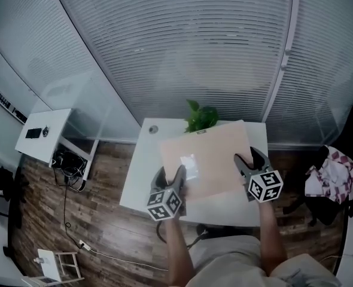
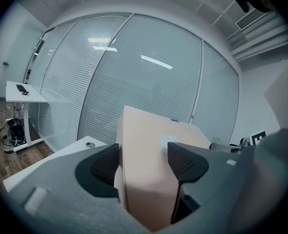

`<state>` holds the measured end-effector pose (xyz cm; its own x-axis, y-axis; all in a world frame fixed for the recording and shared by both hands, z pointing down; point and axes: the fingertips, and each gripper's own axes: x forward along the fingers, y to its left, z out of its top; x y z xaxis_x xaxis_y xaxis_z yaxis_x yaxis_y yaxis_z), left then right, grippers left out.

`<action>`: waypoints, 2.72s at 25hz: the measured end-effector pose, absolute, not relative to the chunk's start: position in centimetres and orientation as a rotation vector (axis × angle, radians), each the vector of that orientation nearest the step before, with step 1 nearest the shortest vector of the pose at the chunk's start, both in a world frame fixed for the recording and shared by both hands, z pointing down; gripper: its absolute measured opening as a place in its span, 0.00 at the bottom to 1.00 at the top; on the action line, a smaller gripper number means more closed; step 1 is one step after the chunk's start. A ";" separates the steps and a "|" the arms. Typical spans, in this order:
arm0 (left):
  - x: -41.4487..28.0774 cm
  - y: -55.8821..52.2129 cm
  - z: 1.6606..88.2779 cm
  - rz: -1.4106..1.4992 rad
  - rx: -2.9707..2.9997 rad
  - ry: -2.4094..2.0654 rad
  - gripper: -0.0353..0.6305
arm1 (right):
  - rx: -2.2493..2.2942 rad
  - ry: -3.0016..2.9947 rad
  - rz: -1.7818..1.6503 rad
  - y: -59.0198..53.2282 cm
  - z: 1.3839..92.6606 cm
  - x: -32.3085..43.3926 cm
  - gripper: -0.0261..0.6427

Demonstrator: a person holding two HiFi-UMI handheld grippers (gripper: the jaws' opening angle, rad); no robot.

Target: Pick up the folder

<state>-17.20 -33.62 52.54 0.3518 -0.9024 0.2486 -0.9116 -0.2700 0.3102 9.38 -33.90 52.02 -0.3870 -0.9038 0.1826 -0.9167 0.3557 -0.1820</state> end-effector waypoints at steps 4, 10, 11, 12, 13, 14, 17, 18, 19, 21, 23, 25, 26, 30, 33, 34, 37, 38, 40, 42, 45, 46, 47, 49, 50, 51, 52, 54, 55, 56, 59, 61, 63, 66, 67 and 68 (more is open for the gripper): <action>-16.7 -33.1 52.1 0.041 2.208 -1.623 0.54 | 1.690 -2.550 0.394 -33.9 51.6 9.9 0.45; -15.9 -31.8 52.5 0.059 2.154 -1.694 0.53 | 1.621 -2.557 0.408 -34.0 52.3 10.5 0.44; -15.8 -31.5 52.5 0.058 2.148 -1.707 0.53 | 1.609 -2.570 0.413 -34.0 52.4 10.6 0.44; -15.8 -31.3 52.4 0.058 2.143 -1.719 0.53 | 1.597 -2.586 0.418 -34.0 52.5 10.6 0.44; -15.8 -31.2 52.3 0.058 2.140 -1.733 0.53 | 1.586 -2.604 0.424 -34.1 52.5 10.7 0.44; -15.8 -31.1 52.1 0.058 2.138 -1.746 0.53 | 1.574 -2.624 0.429 -34.3 52.4 10.6 0.44; -15.7 -30.5 51.6 0.040 2.134 -1.789 0.53 | 1.542 -2.682 0.421 -34.5 52.2 10.6 0.44; -15.6 -30.3 51.5 0.033 2.137 -1.799 0.53 | 1.537 -2.691 0.410 -34.5 52.2 10.8 0.44; -15.3 -30.2 51.5 0.027 2.142 -1.804 0.53 | 1.538 -2.695 0.398 -34.3 52.2 11.0 0.44; -14.7 -29.7 51.4 0.019 2.161 -1.801 0.53 | 1.552 -2.701 0.383 -33.6 52.2 11.6 0.44; -14.2 -29.1 51.2 0.018 2.179 -1.797 0.53 | 1.566 -2.714 0.384 -32.8 52.2 12.2 0.44; -13.8 -28.5 51.2 0.030 2.187 -1.790 0.53 | 1.575 -2.717 0.397 -31.9 52.2 12.6 0.44; -13.6 -28.2 51.2 0.036 2.191 -1.786 0.53 | 1.579 -2.717 0.402 -31.5 52.3 12.9 0.44; -13.1 -26.8 51.4 0.029 2.186 -1.804 0.53 | 1.565 -2.710 0.388 -30.5 52.5 13.3 0.44; -12.8 -26.4 52.0 0.009 2.179 -1.813 0.53 | 1.547 -2.725 0.374 -30.2 52.5 13.6 0.44; -12.7 -26.4 52.0 0.007 2.180 -1.809 0.53 | 1.546 -2.731 0.378 -30.0 52.6 13.7 0.44; -12.6 -26.4 51.7 0.011 2.188 -1.802 0.53 | 1.548 -2.738 0.392 -30.0 52.5 13.8 0.44; -12.5 -26.5 51.7 0.010 2.191 -1.797 0.53 | 1.551 -2.736 0.393 -30.0 52.5 14.0 0.44; -12.0 -26.4 51.6 0.002 2.199 -1.789 0.53 | 1.560 -2.733 0.387 -29.8 52.3 14.5 0.44; -11.7 -26.0 51.5 -0.004 2.207 -1.783 0.53 | 1.567 -2.738 0.387 -29.3 52.2 14.8 0.44; -11.7 -25.9 51.5 0.000 2.215 -1.780 0.53 | 1.571 -2.746 0.395 -29.1 52.3 14.9 0.44; -11.7 -25.9 51.5 0.002 2.215 -1.780 0.53 | 1.571 -2.746 0.395 -29.1 52.4 14.9 0.44; -11.8 -25.9 51.6 0.002 2.215 -1.779 0.53 | 1.571 -2.746 0.395 -29.1 52.3 14.8 0.44; -11.7 -25.8 51.6 -0.001 2.214 -1.776 0.53 | 1.570 -2.745 0.394 -28.9 52.3 14.9 0.44; -11.7 -25.8 51.5 -0.003 2.214 -1.774 0.53 | 1.570 -2.744 0.392 -28.9 52.2 14.9 0.44; -11.6 -25.8 51.5 -0.005 2.214 -1.773 0.53 | 1.570 -2.744 0.390 -28.9 52.2 15.0 0.44; -11.4 -25.9 51.4 -0.007 2.214 -1.771 0.53 | 1.570 -2.745 0.386 -29.0 52.0 15.1 0.44; -11.3 -26.0 51.1 -0.013 2.217 -1.768 0.53 | 1.574 -2.745 0.374 -29.1 51.7 15.3 0.44; -11.2 -26.1 51.0 -0.018 2.219 -1.767 0.53 | 1.577 -2.744 0.368 -29.2 51.5 15.4 0.44; -11.2 -26.2 50.9 -0.021 2.220 -1.766 0.53 | 1.580 -2.743 0.365 -29.3 51.4 15.5 0.44; -11.2 -25.9 51.0 -0.020 2.220 -1.772 0.53 | 1.580 -2.746 0.364 -29.1 51.6 15.4 0.44; -11.4 -25.8 51.3 -0.020 2.216 -1.777 0.53 | 1.574 -2.749 0.361 -29.0 51.6 15.2 0.44; -11.4 -25.8 51.7 -0.018 2.207 -1.777 0.53 | 1.567 -2.745 0.362 -29.0 51.8 15.2 0.44; -11.3 -25.8 52.1 -0.011 2.199 -1.773 0.53 | 1.563 -2.736 0.376 -29.0 52.3 15.3 0.44; -11.3 -25.7 52.1 -0.008 2.199 -1.772 0.53 | 1.565 -2.735 0.380 -28.9 52.5 15.3 0.44; -11.3 -25.7 52.2 -0.006 2.199 -1.771 0.53 | 1.567 -2.735 0.382 -28.9 52.5 15.3 0.44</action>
<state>-11.25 -25.72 52.20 0.2328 -0.9532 0.1927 -0.9520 -0.1828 0.2457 15.35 -28.88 52.54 -0.5125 -0.8540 0.0900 -0.8460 0.4841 -0.2235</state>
